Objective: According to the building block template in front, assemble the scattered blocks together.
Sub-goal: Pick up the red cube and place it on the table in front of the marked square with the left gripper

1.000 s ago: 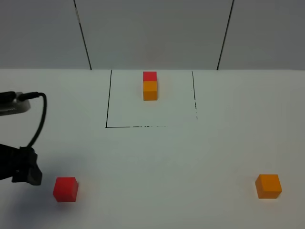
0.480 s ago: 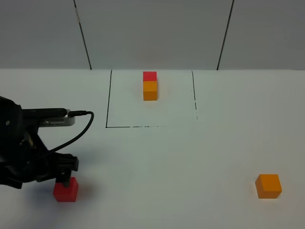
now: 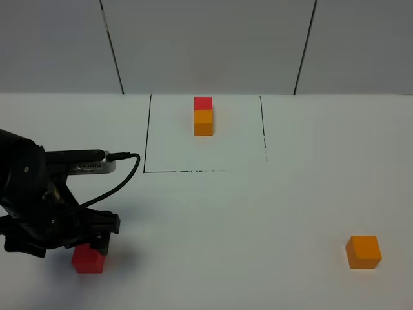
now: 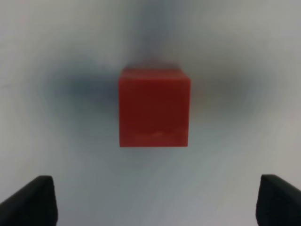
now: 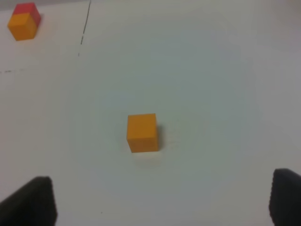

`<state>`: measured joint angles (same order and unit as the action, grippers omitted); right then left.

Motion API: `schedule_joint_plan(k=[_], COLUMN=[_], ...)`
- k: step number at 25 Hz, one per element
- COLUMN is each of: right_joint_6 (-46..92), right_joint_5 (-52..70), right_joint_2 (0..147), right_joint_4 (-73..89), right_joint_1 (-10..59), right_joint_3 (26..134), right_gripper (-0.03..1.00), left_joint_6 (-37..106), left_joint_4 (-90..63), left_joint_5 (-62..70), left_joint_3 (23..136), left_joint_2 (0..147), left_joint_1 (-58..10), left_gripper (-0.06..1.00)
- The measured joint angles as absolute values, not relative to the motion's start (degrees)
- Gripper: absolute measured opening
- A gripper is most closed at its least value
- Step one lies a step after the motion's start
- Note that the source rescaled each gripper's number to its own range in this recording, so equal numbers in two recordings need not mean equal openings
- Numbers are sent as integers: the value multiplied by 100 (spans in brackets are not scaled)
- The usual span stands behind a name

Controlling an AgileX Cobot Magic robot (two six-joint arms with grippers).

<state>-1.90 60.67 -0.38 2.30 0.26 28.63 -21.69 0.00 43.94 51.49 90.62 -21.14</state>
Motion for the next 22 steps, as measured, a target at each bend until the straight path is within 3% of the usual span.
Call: schedule_joint_plan(k=[22], right_joint_6=[-190], right_joint_5=[6067], right_joint_2=[-38], right_joint_4=[230], right_joint_1=[26], right_joint_3=[2863], right_gripper=[81], left_joint_6=[-2513], left_joint_4=[133], left_joint_5=[3253], left_joint_3=[4746], left_joint_2=[10023], left_joint_1=[-2114], left_gripper=[79])
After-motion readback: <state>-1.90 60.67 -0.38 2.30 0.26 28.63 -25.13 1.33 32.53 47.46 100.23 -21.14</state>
